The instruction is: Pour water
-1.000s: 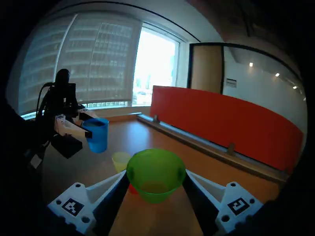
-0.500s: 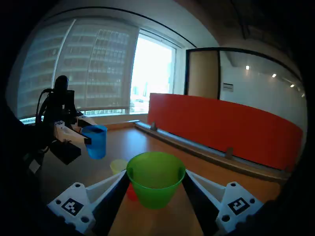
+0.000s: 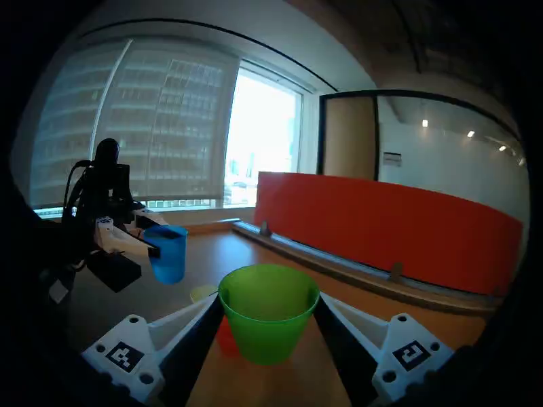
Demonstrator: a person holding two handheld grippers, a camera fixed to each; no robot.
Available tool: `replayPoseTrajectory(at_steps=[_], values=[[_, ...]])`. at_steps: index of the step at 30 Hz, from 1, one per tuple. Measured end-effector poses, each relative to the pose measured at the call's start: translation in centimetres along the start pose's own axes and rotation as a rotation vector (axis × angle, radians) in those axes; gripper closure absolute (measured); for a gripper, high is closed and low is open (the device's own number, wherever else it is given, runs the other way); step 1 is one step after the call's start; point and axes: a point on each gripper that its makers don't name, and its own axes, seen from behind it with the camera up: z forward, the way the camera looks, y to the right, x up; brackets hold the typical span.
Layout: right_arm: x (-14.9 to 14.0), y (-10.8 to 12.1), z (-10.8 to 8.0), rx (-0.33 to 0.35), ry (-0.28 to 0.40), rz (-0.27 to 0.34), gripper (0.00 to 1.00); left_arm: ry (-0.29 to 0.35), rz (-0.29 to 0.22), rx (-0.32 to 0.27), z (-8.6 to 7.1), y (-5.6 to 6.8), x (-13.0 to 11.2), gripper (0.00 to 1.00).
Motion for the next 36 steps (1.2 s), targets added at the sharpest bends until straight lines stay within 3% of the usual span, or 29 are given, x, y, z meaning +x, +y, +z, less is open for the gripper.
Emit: replayPoseTrajectory(at_steps=[6,18,27,36], values=[[0.1,-0.5,0.2,0.020,0.010,0.007,0.08,-0.002,0.015,0.003,-0.1,-0.2,0.0,0.13],[-0.2,-2.1,0.4,0.064,0.012,0.022,0.09,-0.003,0.106,0.023,0.0,-0.2,0.4,0.13],[-1.2,-4.2,0.6,0.123,0.000,0.037,0.09,0.017,0.203,0.055,0.4,-0.6,2.2,0.13],[-2.2,-6.2,1.3,0.173,-0.008,0.048,0.10,0.046,0.312,0.062,0.8,0.1,4.5,0.13]])
